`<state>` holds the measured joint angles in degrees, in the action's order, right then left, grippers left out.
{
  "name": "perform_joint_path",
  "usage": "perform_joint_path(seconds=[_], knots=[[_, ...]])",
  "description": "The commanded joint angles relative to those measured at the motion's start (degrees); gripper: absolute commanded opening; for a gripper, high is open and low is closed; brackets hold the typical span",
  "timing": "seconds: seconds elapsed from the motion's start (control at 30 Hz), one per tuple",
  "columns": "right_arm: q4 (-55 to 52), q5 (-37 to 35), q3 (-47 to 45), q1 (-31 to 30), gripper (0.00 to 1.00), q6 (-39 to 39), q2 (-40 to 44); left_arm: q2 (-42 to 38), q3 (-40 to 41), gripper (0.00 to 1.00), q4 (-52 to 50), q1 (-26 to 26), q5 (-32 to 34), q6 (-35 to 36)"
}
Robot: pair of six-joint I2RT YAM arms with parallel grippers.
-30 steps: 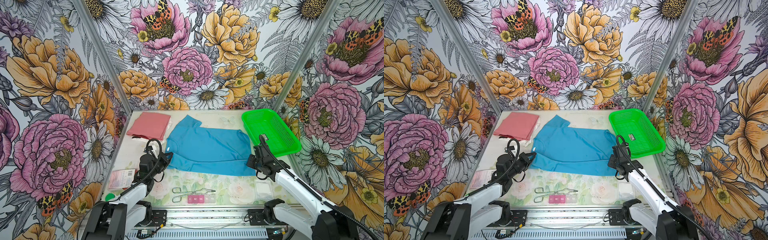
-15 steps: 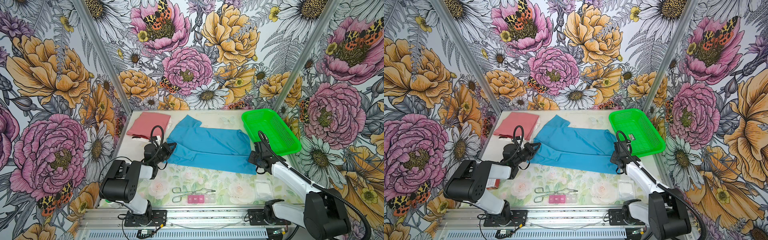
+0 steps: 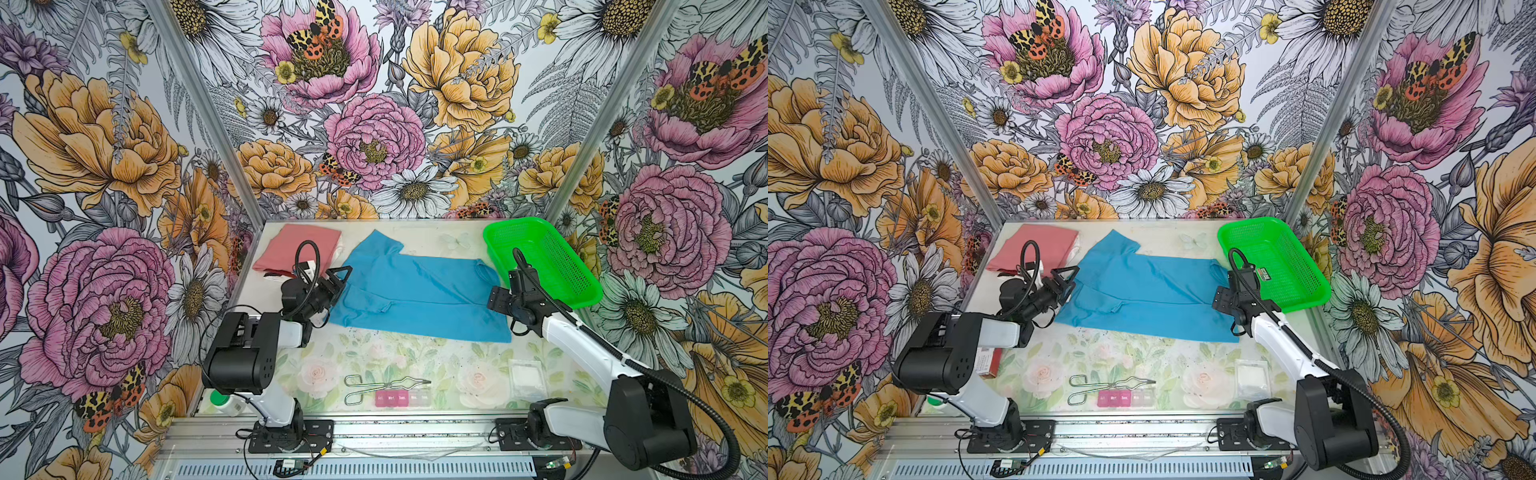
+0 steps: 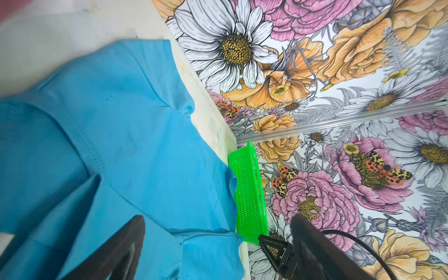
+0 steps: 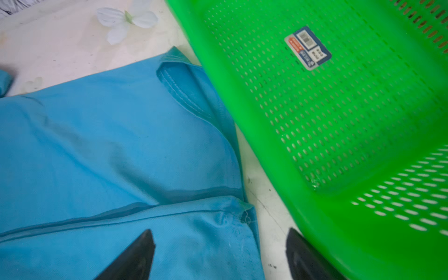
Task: Fold and stack t-shirts
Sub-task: Fold the T-shirt, then move the T-shirt to the center of the board.
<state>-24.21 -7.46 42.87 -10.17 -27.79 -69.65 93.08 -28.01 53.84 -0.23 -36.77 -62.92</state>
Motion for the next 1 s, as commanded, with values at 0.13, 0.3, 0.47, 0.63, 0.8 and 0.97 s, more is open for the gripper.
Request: perform_joint_path(seconds=[0.13, 0.3, 0.47, 0.63, 0.8, 0.97], knots=[[-4.22, 9.50, 1.84, -7.18, 1.00, -0.43, 0.22, -14.65, -1.67, 0.99, -17.64, 1.45, -0.79, 8.15], [-3.21, 7.82, 2.03, -12.50, 1.00, -2.54, -6.86, -18.61, 3.57, 0.99, -26.30, -1.58, 1.90, 10.15], [-1.50, 9.01, 3.84, -15.49, 0.99, -2.56, -11.02, -17.40, 7.61, 0.99, -28.32, -2.87, 5.00, 11.33], [-1.46, 9.26, 5.74, -18.15, 1.00, -2.33, -14.31, -13.83, 8.50, 0.99, -29.06, -3.62, 7.26, 11.57], [-1.54, 8.52, 5.99, -18.83, 0.99, -2.53, -15.38, -12.67, 8.07, 0.99, -36.23, -3.28, 13.85, 13.56], [-2.02, 6.79, 6.04, -18.74, 0.99, -2.19, -17.27, -12.00, 4.65, 0.99, -43.21, -1.97, 19.90, 18.26]])
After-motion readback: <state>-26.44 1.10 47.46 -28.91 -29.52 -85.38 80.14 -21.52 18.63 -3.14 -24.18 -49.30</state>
